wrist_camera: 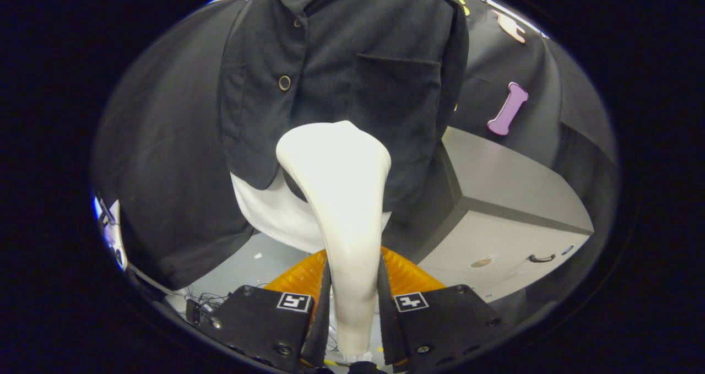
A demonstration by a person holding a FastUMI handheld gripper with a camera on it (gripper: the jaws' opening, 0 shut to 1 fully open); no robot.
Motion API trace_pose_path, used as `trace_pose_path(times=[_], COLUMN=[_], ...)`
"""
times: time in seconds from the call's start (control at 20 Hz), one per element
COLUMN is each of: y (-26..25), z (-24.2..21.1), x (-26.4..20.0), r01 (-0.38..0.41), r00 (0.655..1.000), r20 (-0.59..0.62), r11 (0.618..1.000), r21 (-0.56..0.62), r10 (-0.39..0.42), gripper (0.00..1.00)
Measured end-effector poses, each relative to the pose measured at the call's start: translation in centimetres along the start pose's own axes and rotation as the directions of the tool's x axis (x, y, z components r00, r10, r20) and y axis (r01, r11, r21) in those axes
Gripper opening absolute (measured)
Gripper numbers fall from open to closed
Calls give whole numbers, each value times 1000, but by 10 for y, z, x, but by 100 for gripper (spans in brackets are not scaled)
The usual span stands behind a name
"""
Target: Iron the clothes twice with a garment steamer, once on the left side and once on the right side.
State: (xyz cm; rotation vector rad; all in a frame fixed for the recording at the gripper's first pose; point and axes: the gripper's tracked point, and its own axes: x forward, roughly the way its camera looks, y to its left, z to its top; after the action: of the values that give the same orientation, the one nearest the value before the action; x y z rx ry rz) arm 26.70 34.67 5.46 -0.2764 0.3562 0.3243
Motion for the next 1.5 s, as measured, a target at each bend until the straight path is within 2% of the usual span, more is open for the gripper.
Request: trace_pose_path(times=[0.25, 0.5, 0.75, 1.05, 1.5], y=[1, 3, 3, 23, 91], z=[-2, 34, 103, 207, 331], x=[-2, -35, -90, -148, -187], r01=[-10, -37, -50, -55, -67], r00=[1000, 998, 982, 940, 880], r20=[-14, 58, 183, 337, 464], r11=[1000, 999, 999, 998, 994], r21=[17, 20, 5, -16, -83], r10=[10, 35, 48, 57, 98], gripper=[41, 41, 41, 41, 41])
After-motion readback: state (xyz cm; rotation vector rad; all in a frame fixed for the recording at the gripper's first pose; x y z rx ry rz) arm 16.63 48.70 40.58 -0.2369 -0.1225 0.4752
